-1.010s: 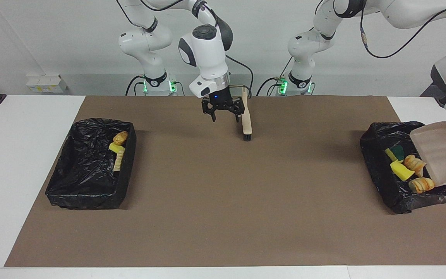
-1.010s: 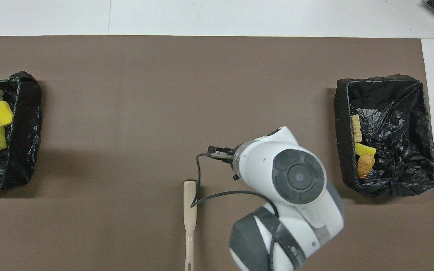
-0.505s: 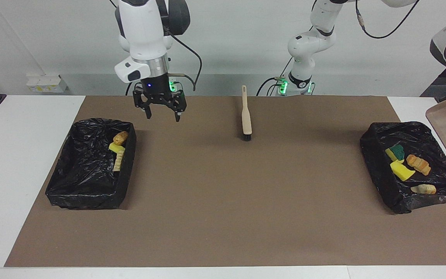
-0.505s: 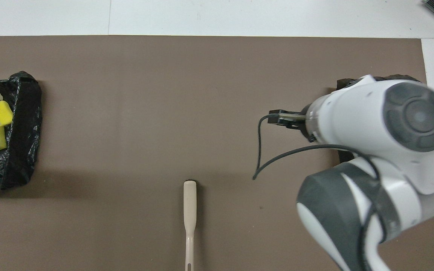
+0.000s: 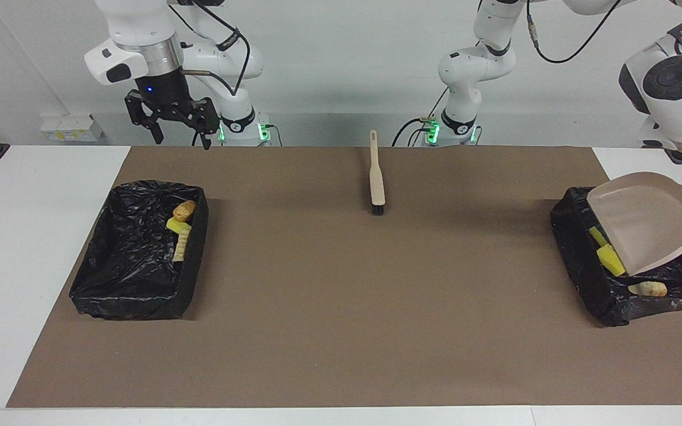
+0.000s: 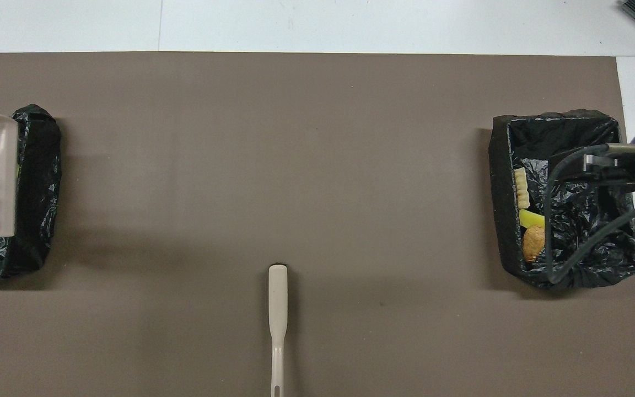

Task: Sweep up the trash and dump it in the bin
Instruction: 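Bring the empty dustpan back over the table with the left gripper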

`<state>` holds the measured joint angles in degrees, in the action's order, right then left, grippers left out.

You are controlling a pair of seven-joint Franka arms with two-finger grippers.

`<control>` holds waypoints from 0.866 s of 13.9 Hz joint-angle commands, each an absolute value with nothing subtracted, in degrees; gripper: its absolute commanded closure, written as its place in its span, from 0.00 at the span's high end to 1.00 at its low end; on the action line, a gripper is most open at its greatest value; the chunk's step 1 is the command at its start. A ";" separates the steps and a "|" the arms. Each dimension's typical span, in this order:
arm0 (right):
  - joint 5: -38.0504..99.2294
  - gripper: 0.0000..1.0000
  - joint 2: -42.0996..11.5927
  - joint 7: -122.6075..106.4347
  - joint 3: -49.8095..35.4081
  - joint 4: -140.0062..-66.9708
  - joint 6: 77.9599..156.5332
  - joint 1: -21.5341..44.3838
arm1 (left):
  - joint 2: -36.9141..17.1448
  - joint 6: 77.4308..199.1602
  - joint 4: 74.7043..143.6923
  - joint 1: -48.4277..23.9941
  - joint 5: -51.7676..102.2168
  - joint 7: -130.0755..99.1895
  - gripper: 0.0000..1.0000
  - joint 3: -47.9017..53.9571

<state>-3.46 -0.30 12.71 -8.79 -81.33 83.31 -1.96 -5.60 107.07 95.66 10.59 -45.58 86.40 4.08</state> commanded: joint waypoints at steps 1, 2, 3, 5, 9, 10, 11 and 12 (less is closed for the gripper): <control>-4.22 1.00 -3.60 8.97 -9.14 -75.77 79.73 -2.29 | -4.04 101.89 97.29 6.44 -35.19 80.89 0.00 3.25; -4.13 1.00 -3.69 8.79 -9.23 -75.76 79.63 -2.37 | -3.78 100.21 97.47 5.20 -32.37 77.47 0.00 3.34; -4.13 1.00 -4.04 8.70 -9.23 -75.59 79.80 -2.37 | -3.43 99.33 97.99 2.75 -30.34 74.39 0.00 3.25; -3.52 1.00 -4.75 8.53 -9.23 -74.97 79.81 -2.29 | -3.34 97.39 98.00 -0.08 -25.96 67.80 0.00 3.25; -2.72 1.00 -3.96 8.53 -8.97 -75.85 80.51 -2.29 | -4.04 97.20 98.17 -3.94 -14.62 51.28 0.00 3.43; -2.55 1.00 -3.78 8.44 -8.96 -76.11 80.42 -2.55 | -4.48 97.64 98.26 -5.35 -13.72 48.20 0.00 3.43; -1.24 1.00 -3.08 8.79 -8.88 -77.07 80.42 -2.98 | -5.00 98.08 98.61 -7.19 -13.28 43.47 0.00 3.51; -1.06 1.00 -2.82 9.14 -8.70 -77.25 80.51 -3.08 | -6.40 99.22 98.70 -9.47 -12.14 37.68 0.00 3.52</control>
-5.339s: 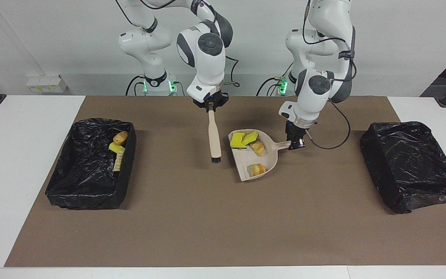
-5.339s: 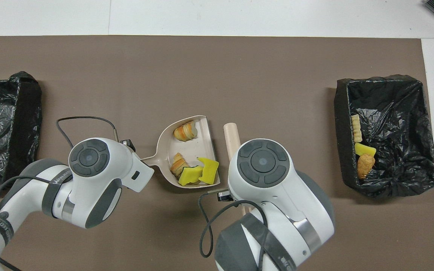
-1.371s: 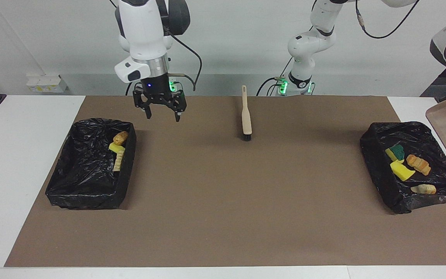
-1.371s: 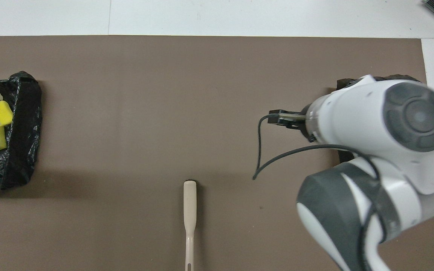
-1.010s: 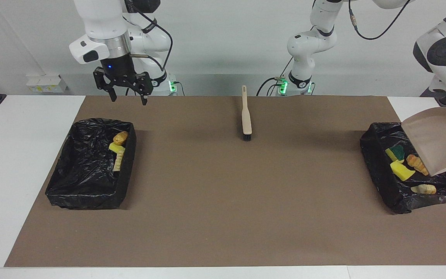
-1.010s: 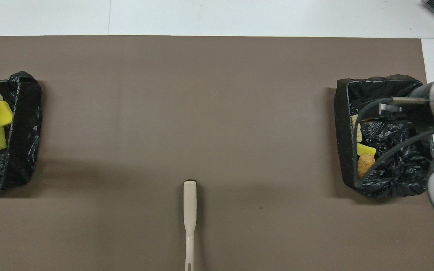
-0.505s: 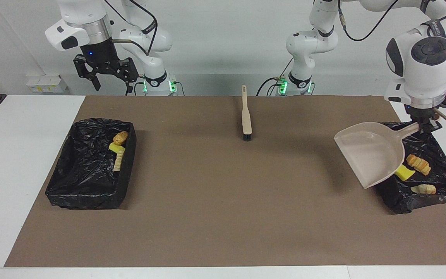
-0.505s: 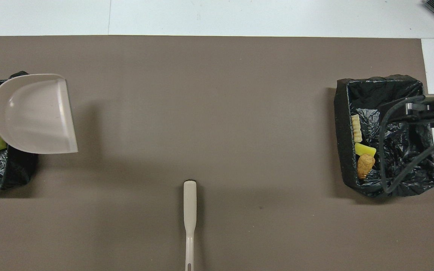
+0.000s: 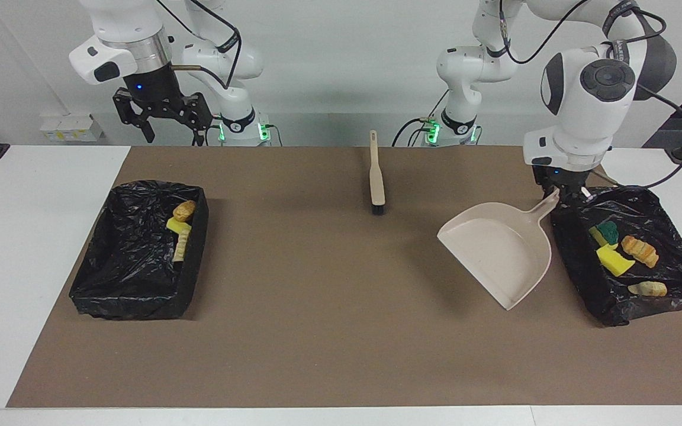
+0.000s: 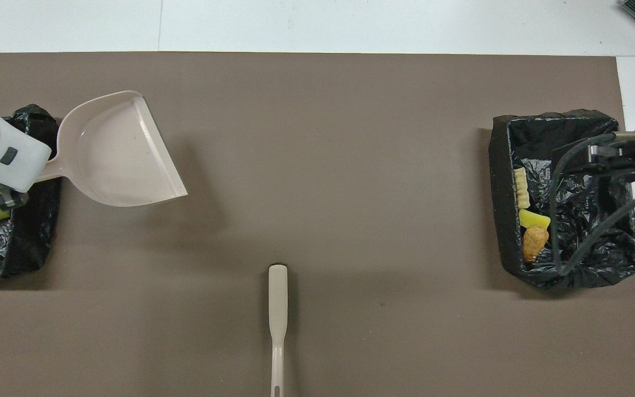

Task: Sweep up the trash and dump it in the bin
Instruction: 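Bring the empty dustpan back over the table with the left gripper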

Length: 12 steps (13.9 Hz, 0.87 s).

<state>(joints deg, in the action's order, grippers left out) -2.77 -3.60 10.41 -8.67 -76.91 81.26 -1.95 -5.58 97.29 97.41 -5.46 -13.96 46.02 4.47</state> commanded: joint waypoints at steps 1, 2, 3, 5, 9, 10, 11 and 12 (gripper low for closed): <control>-0.97 1.00 -2.81 9.05 -8.70 -77.26 80.42 -3.25 | -7.46 100.27 98.70 -11.49 -11.78 32.75 0.00 3.43; -0.97 1.00 -2.81 9.14 -8.61 -77.26 80.42 -3.60 | -9.21 101.15 98.61 -13.34 -11.34 27.56 0.00 3.43; -0.97 1.00 -2.81 9.05 -8.70 -77.26 80.42 -3.95 | -11.06 102.90 98.35 -14.75 -8.47 20.29 0.00 3.43; -0.97 1.00 -2.81 9.14 -8.61 -77.34 80.42 -4.13 | -14.05 105.72 98.70 -18.61 -6.25 7.70 0.00 3.43; -0.97 1.00 -2.81 9.05 -8.61 -77.34 80.42 -4.13 | -18.62 114.15 98.70 -25.12 0.25 -8.83 0.00 3.43; -0.97 1.00 -2.81 9.05 -8.61 -77.34 80.42 -4.13 | -19.33 115.91 98.61 -26.88 0.87 -13.75 0.00 3.43; -0.97 1.00 -2.81 9.05 -8.61 -77.34 80.42 -4.13 | -20.82 117.41 98.61 -28.81 0.97 -17.80 0.00 3.43; -0.97 1.00 -2.81 9.05 -8.61 -77.34 80.42 -4.13 | -21.87 118.81 98.70 -31.18 0.88 -23.50 0.00 3.34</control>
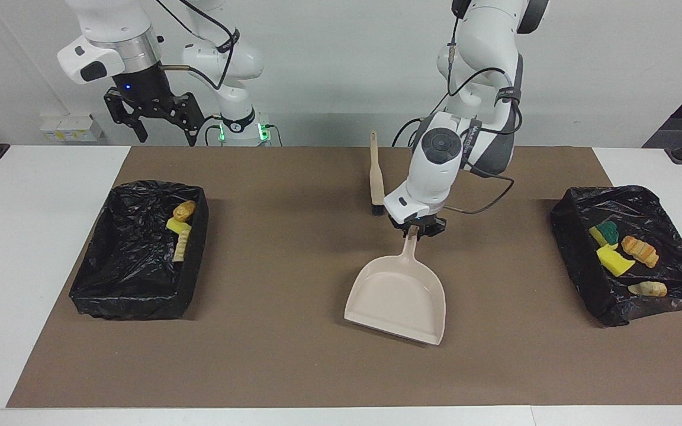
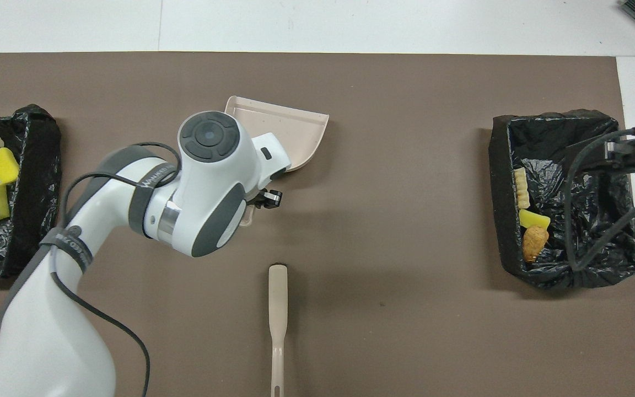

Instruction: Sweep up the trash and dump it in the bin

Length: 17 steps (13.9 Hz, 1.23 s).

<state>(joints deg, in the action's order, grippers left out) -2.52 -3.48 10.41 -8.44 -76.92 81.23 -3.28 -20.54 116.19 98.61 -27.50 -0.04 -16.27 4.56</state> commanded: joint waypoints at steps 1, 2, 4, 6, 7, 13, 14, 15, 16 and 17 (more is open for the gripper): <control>-0.97 1.00 -2.81 9.05 -8.61 -77.34 80.42 -4.13 | -22.41 119.61 98.61 -31.98 0.88 -26.95 0.00 3.34; -0.97 1.00 -2.81 9.05 -8.61 -77.34 80.42 -4.13 | -22.24 119.01 98.35 -31.56 0.88 -27.33 0.78 3.34; -0.97 1.00 -2.81 9.05 -8.61 -77.26 80.42 -4.13 | -20.40 116.82 98.18 -30.42 0.53 -26.90 1.00 2.82; -0.97 1.00 -2.81 9.05 -8.61 -77.26 80.42 -4.13 | -18.38 116.11 97.48 -26.91 0.35 -25.50 1.00 2.55; -0.97 1.00 -2.81 9.05 -8.61 -77.34 80.42 -4.13 | -18.02 115.49 96.60 -25.15 0.26 -24.62 1.00 2.55; -0.97 1.00 -2.81 9.05 -8.61 -77.26 80.42 -4.13 | -12.41 111.81 95.45 -10.58 0.26 -8.82 1.00 2.46; -0.97 1.00 -2.81 9.05 -8.61 -77.34 80.42 -4.13 | -10.57 109.71 95.62 -8.28 0.26 -5.05 1.00 2.55; -0.97 1.00 -2.81 9.05 -8.61 -77.34 80.42 -4.13 | -8.89 107.86 95.80 -6.43 0.26 -0.75 1.00 2.46; -0.97 1.00 -2.81 9.05 -8.61 -77.26 80.42 -4.13 | -7.31 106.36 95.80 -4.41 0.44 2.34 1.00 2.55; -0.97 1.00 -2.81 9.14 -8.61 -77.26 80.42 -4.13 | -5.90 104.61 95.89 -3.52 0.44 3.42 1.00 2.55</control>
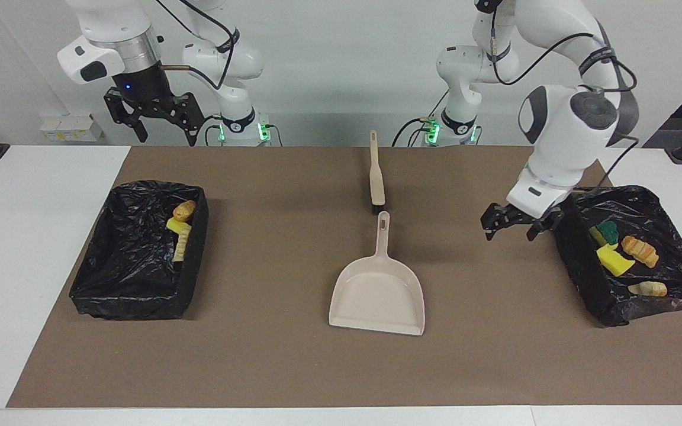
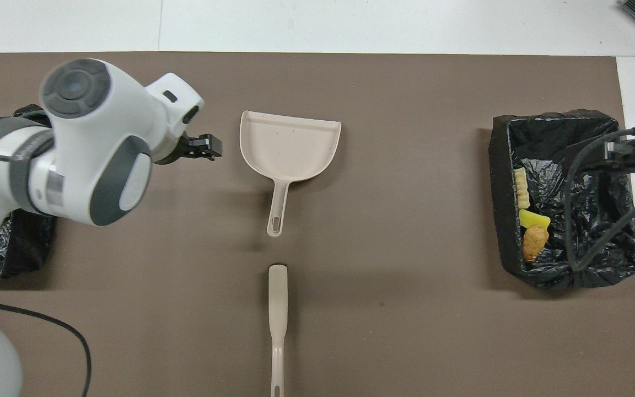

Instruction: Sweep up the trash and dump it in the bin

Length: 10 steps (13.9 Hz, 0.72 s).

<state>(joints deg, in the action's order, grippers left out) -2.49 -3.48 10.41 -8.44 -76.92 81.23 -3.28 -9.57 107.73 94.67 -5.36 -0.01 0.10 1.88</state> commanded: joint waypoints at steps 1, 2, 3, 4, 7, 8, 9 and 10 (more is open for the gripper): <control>-0.97 1.00 -2.81 9.05 -8.70 -77.26 80.42 -4.13 | -4.32 103.02 95.89 -2.56 0.53 3.51 1.00 2.55; -0.97 1.00 -2.81 9.05 -8.61 -77.34 80.42 -4.13 | -2.57 101.70 96.06 -2.81 0.61 3.60 1.00 2.55; -0.97 1.00 -2.81 9.05 -8.61 -77.26 80.42 -4.13 | -0.37 100.04 97.02 -3.25 0.53 3.95 1.00 2.55; -0.97 1.00 -2.81 9.05 -8.61 -77.34 80.42 -4.13 | 0.95 99.67 97.81 -3.25 0.53 3.96 1.00 2.55; -0.97 1.00 -2.81 9.05 -8.61 -77.26 80.42 -4.13 | 2.64 97.22 98.01 -3.25 0.18 6.76 1.00 2.72; -0.97 1.00 -2.81 9.05 -8.61 -77.34 80.42 -4.13 | 2.20 94.94 96.95 -3.16 0.18 6.51 1.00 2.72; -0.97 1.00 -2.81 9.05 -8.61 -77.34 80.42 -4.13 | 2.11 94.23 96.51 -2.82 0.26 6.42 1.00 2.81; -0.97 1.00 -2.81 9.05 -8.61 -77.26 80.42 -4.13 | 2.20 93.61 96.59 -2.46 0.35 6.50 1.00 2.81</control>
<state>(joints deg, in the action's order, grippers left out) -2.49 -3.48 10.41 -8.44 -76.92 81.23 -3.28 1.60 95.50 96.39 -3.00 0.00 5.43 2.91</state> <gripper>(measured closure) 0.000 0.000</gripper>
